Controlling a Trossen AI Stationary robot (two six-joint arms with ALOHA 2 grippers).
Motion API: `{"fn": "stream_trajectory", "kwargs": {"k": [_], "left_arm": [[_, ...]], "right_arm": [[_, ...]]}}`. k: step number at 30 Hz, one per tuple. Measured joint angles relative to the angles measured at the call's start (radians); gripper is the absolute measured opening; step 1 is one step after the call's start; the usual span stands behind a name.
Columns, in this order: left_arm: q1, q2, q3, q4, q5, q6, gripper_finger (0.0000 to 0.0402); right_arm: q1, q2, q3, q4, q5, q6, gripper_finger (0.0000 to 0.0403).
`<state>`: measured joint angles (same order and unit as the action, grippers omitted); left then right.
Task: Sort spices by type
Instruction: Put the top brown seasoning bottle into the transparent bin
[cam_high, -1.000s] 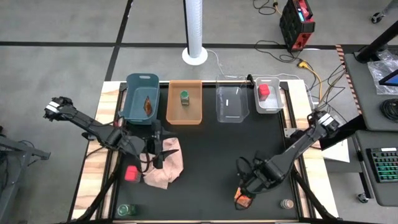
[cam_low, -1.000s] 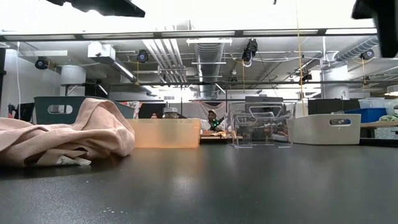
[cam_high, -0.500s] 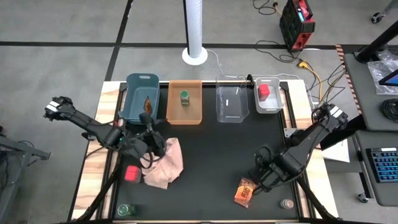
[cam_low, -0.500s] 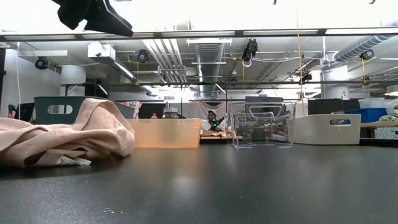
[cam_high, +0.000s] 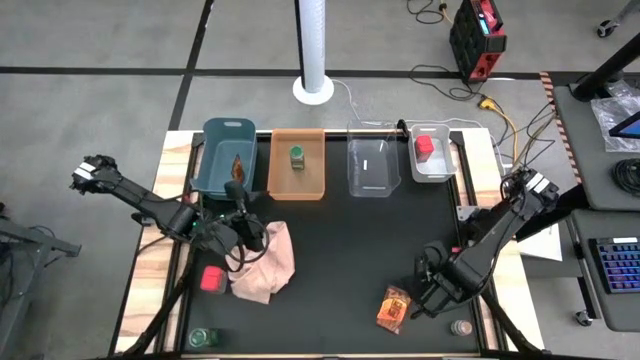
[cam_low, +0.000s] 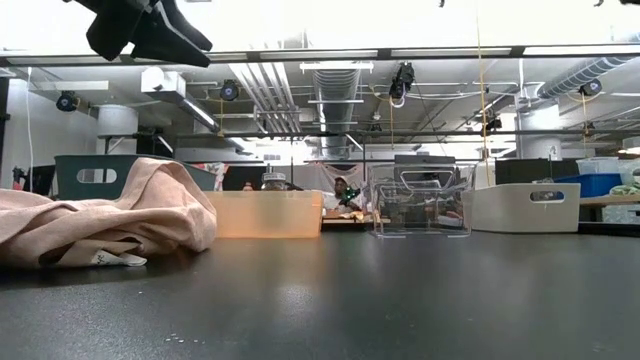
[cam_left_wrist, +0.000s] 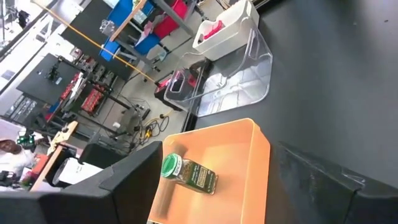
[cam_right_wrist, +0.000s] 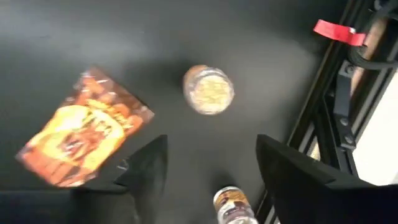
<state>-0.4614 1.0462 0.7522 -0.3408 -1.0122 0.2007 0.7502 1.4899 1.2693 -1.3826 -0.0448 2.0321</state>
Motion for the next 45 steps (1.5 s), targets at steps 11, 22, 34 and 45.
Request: {"fn": "stream_trajectory", "kwargs": {"k": [11,22,34,45], "left_arm": [[0.000,0.000,0.000,0.002,0.000,0.023,0.0291],[0.000,0.000,-0.001,0.003,0.001,0.023,0.0291],[0.000,-0.001,-0.001,0.004,0.001,0.023,0.0291],[0.000,-0.001,-0.001,0.004,0.002,0.023,0.0291]], "right_arm": [[-0.004,-0.003,-0.179,0.173,-0.011,0.036,0.0291],[-0.024,-0.004,-0.339,0.298,-0.016,0.019,0.0271],[-0.024,-0.004,-0.358,0.347,-0.006,-0.017,0.0196],[-0.029,-0.031,-0.356,0.338,-0.008,-0.018,0.0169]]}}
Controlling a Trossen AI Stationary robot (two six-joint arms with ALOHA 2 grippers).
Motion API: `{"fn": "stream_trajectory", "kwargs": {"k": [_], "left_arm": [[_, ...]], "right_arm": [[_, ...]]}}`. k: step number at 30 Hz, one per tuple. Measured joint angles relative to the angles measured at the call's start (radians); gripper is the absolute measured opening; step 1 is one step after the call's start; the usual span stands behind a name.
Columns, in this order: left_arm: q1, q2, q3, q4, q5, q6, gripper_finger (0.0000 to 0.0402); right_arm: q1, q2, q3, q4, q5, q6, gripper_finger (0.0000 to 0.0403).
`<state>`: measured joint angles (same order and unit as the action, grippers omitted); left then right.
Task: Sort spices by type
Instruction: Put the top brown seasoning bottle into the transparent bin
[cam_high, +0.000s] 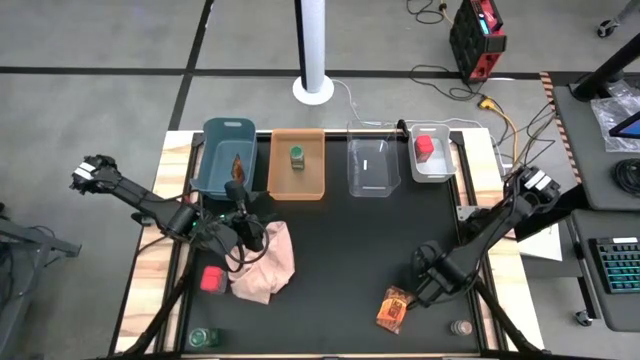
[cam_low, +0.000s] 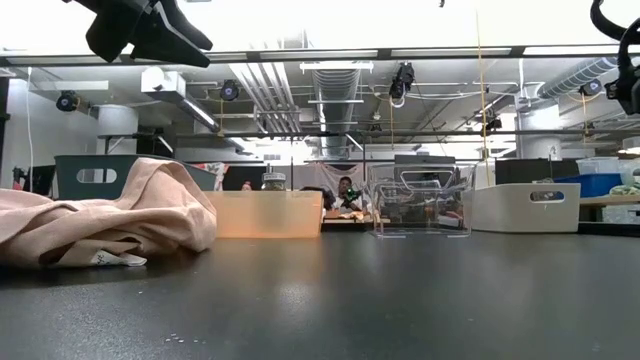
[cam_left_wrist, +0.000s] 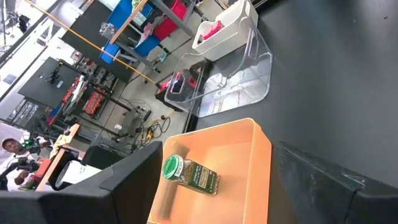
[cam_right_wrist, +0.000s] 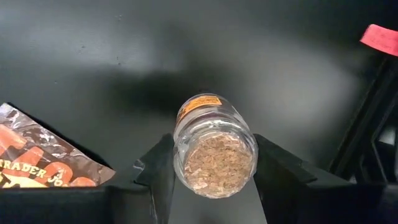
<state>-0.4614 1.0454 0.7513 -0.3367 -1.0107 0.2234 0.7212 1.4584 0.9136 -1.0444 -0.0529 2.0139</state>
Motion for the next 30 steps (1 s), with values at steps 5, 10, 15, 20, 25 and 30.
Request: {"fn": "stream_trajectory", "kwargs": {"k": [5,10,15,20,25,30], "left_arm": [[0.000,0.000,0.000,0.019,0.000,0.001,0.0291],[0.000,0.000,0.000,0.049,0.001,0.004,0.0291],[0.000,0.000,0.000,0.065,0.001,-0.004,0.0291],[0.000,0.000,0.000,0.068,0.001,-0.083,0.0291],[0.000,0.000,0.000,0.069,0.001,-0.122,0.0291],[0.000,0.000,0.000,0.078,0.000,-0.128,0.0291]], "right_arm": [[-0.035,-0.030,0.099,-0.035,0.030,-0.027,0.0169],[-0.129,-0.030,0.263,-0.120,0.196,-0.200,0.0169],[-0.297,-0.030,0.413,-0.156,0.319,-0.549,0.0169],[-0.501,-0.030,0.565,-0.197,0.320,-0.930,0.0169],[-0.717,-0.031,0.689,-0.238,0.322,-1.213,0.0169],[-0.903,-0.030,0.739,-0.249,0.311,-1.415,0.0169]]}}
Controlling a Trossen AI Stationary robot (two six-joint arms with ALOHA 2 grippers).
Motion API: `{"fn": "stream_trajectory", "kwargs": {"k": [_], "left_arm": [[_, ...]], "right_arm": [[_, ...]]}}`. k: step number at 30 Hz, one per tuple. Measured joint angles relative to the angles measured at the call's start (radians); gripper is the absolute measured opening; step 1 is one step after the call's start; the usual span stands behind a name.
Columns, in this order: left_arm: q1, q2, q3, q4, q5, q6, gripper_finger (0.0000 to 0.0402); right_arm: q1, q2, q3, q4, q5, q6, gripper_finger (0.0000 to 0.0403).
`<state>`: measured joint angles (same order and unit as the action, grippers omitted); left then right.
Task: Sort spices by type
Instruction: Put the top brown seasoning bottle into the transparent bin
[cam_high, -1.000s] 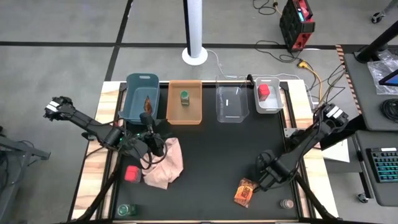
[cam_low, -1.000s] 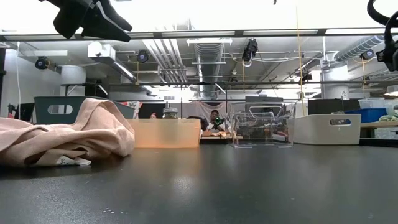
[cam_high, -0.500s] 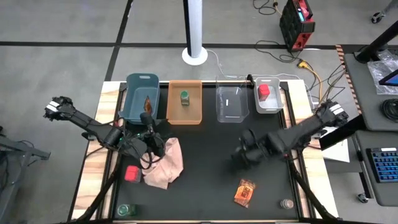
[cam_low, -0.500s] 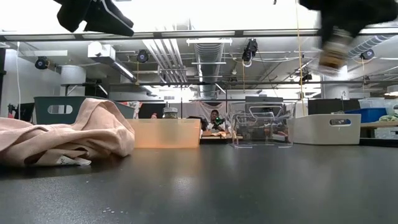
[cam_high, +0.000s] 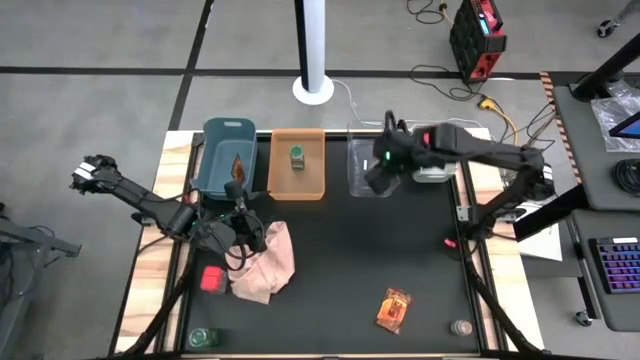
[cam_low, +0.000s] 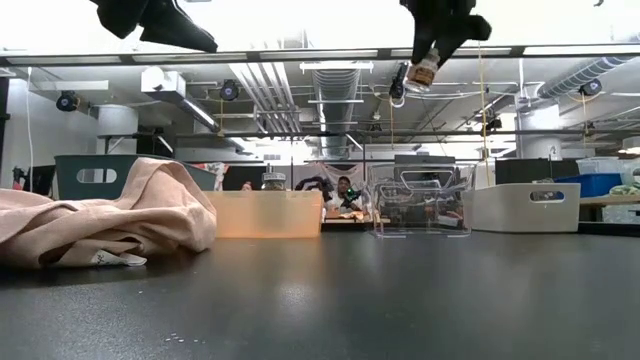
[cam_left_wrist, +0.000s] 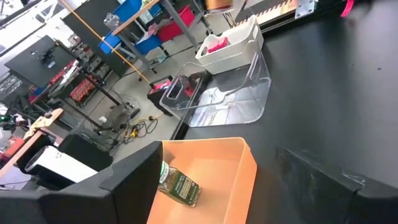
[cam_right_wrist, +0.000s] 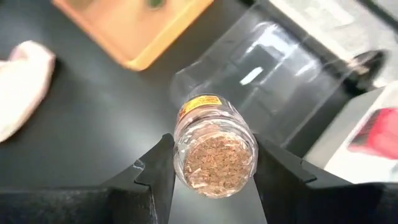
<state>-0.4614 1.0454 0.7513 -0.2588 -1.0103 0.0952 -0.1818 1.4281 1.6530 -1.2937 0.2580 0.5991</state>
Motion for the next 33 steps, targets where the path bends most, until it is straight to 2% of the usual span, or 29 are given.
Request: {"fn": "stream_trajectory", "kwargs": {"k": [8,16,19,21,28,33], "left_arm": [[0.000,0.000,0.000,0.001,0.000,0.000,0.0291],[0.000,0.000,0.000,0.003,0.000,0.000,0.0291],[0.000,0.000,0.000,0.004,0.000,0.000,0.0291],[0.000,0.000,0.000,0.005,0.000,0.000,0.0291],[0.000,0.000,0.000,0.004,0.000,0.000,0.0291],[0.000,0.000,0.000,0.005,0.000,0.000,0.0291]], "right_arm": [[-0.251,0.060,0.012,0.000,-0.053,-0.223,0.0169],[-0.385,0.148,0.012,0.070,-0.066,-0.400,0.0169],[-0.439,0.209,0.012,0.126,-0.246,-0.452,0.0169],[-0.464,0.261,0.012,0.154,-0.307,-0.467,0.0169],[-0.502,0.433,0.018,0.177,-0.308,-0.544,0.0169],[-0.507,0.504,0.018,0.177,-0.277,-0.583,0.0169]]}}
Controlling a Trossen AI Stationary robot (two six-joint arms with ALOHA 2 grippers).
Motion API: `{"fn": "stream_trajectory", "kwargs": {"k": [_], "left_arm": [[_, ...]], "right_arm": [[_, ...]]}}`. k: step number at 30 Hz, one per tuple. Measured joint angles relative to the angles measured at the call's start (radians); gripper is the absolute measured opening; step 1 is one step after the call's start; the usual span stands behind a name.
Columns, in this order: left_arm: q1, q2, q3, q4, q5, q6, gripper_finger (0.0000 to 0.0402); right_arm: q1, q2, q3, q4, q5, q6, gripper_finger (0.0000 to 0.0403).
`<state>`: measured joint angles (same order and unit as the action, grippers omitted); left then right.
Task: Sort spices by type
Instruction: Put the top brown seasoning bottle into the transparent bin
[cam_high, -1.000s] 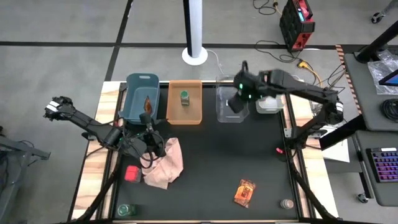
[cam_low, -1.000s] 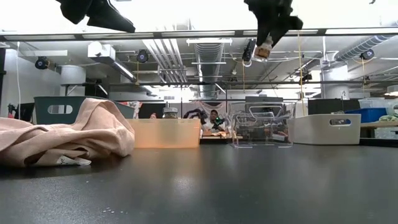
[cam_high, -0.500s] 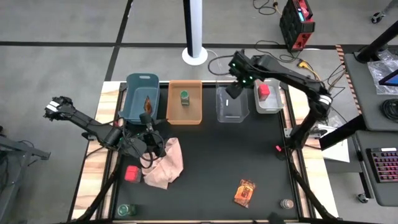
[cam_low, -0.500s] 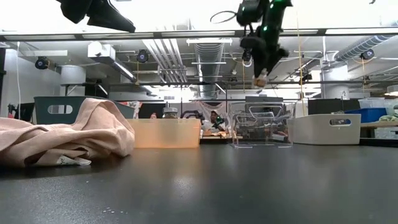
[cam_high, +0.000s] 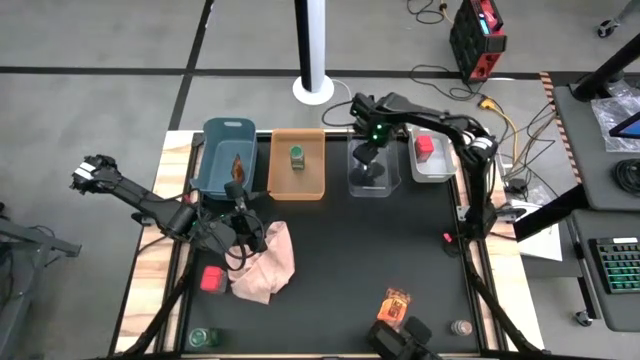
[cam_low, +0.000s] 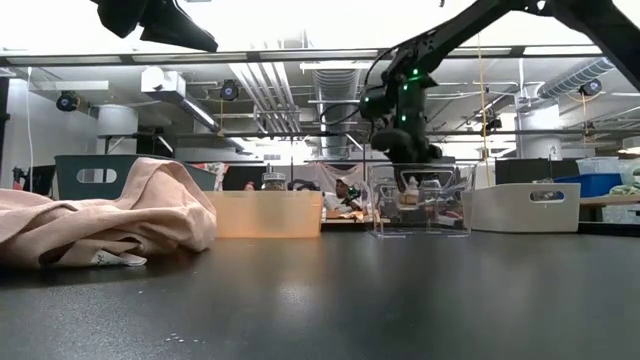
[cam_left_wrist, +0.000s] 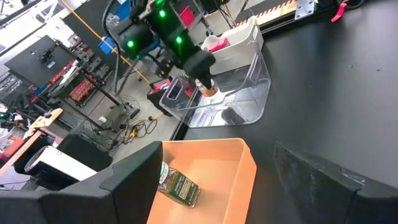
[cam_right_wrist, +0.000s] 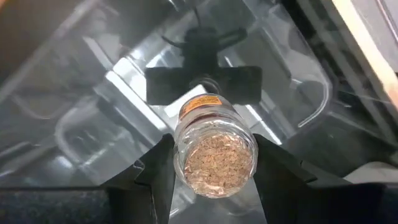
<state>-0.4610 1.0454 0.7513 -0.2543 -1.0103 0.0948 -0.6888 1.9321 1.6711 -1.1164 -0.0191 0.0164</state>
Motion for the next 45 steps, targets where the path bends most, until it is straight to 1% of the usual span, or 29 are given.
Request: {"fn": "stream_trajectory", "kwargs": {"k": [2,4,11,20,27,37,45], "left_arm": [[0.000,0.000,0.000,0.000,0.000,0.000,0.0291],[0.000,0.000,0.000,0.000,0.000,0.000,0.0291],[0.000,0.000,0.000,0.000,0.000,0.000,0.0291],[0.000,0.000,0.000,0.000,0.000,0.000,0.0291],[0.000,0.000,0.000,0.000,0.000,0.000,0.0291],[0.000,0.000,0.000,0.000,0.000,0.000,0.0291],[0.000,0.000,0.000,0.000,0.000,0.000,0.0291]], "right_arm": [[0.001,0.013,0.000,0.000,0.040,-0.005,0.0169],[0.001,0.019,0.000,0.006,0.053,-0.010,0.0169],[0.001,0.014,0.001,0.060,0.055,-0.016,0.0169],[0.001,0.014,0.001,0.066,0.052,-0.028,0.0169],[0.003,0.014,0.001,0.106,0.052,-0.026,0.0170],[0.003,0.014,0.001,0.105,0.051,0.025,0.0171],[0.003,0.014,0.001,0.104,0.044,0.028,0.0175]]}}
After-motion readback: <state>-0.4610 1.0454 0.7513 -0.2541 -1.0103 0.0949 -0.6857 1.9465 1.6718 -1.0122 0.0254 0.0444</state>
